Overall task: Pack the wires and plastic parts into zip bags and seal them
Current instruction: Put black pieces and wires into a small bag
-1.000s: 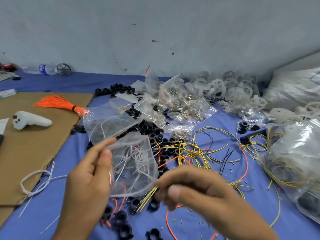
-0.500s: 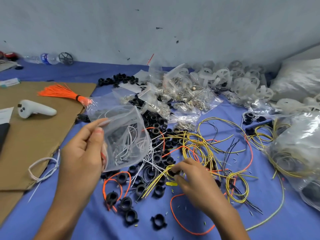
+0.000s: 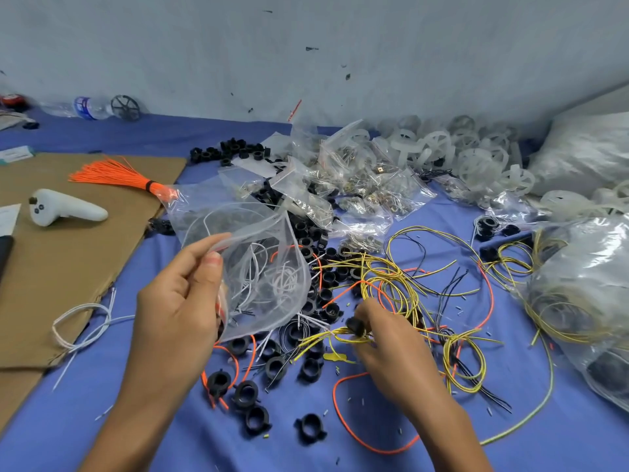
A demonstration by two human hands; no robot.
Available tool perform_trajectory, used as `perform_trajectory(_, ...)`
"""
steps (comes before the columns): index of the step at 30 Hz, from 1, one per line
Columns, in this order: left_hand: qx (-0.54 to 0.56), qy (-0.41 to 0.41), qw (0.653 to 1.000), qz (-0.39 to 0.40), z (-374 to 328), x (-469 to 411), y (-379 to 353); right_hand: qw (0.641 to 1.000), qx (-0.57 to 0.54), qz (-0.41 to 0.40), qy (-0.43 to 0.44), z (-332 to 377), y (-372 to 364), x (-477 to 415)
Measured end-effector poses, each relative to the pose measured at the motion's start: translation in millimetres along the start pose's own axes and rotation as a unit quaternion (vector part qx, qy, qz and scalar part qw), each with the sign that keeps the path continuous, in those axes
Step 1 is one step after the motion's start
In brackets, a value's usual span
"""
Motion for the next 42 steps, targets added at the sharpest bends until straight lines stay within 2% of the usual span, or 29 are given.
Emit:
perform_trajectory(5, -0.006, 0.003, 0.999, 0.035, -3.2, 4.6, -8.2, 0.994, -0.065, -0.085, -0.011, -3.7, 15.7, 3.8)
perform_trajectory(10, -0.026, 0.003, 0.999, 0.044, -4.7, 8.2, -10.8, 0.987, -0.056, -0.152, -0.002, -5.9, 35.7, 5.5)
perform_trajectory(12, -0.022, 0.006, 0.999, 0.047, -4.1, 8.4, -12.4, 0.986, -0.063, -0.154, 0.003, -10.0, 39.3, 5.4)
perform_trajectory(14, -0.022, 0.006, 0.998, 0.050, -3.5, 8.4, -14.2, 0.992, -0.078, -0.102, -0.003, -15.9, 36.2, 3.6)
perform_trajectory(18, -0.025, 0.005, 0.998, 0.052, -5.0, 9.6, -16.3, 0.979, -0.179, 0.094, -0.032, -20.4, 21.5, 8.2)
perform_trajectory(20, -0.024, 0.007, 0.998, 0.050, -5.0, 10.3, -15.9, 0.962, -0.237, 0.127, -0.041, -20.5, 21.3, 12.2)
perform_trajectory(24, -0.027, 0.010, 0.998, 0.053, -5.4, 10.6, -15.3, 0.932, -0.331, 0.143, -0.032, -17.5, 25.5, 16.3)
perform_trajectory(26, -0.031, 0.011, 0.998, 0.056, -6.3, 10.3, -15.7, 0.931, -0.349, 0.109, -0.018, -13.6, 32.1, 16.4)
perform_trajectory(29, -0.035, 0.008, 0.998, 0.056, -7.8, 10.6, -16.9, 0.936, -0.350, -0.005, 0.020, -10.1, 49.8, 12.8)
perform_trajectory(37, -0.026, 0.003, 0.998, 0.063, -10.9, 12.2, -23.2, 0.957, -0.204, -0.195, 0.075, -8.2, 80.7, 18.8)
perform_trajectory(39, -0.031, 0.000, 0.997, 0.064, -11.6, 12.8, -23.3, 0.952, -0.201, -0.218, 0.073, -9.7, 83.6, 20.2)
perform_trajectory(42, -0.046, -0.002, 0.996, 0.071, -12.3, 13.4, -23.3, 0.934, -0.280, -0.211, 0.063, -14.1, 83.8, 21.6)
Point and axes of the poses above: each hand's wrist, its own x-axis away from the middle knuckle, its own y-axis out of the back of the hand, z = x × y, the point moved 6 cm from there along -x, towards the middle knuckle, and after that the axes turned 5 degrees about -x, right-handed, at the moved point
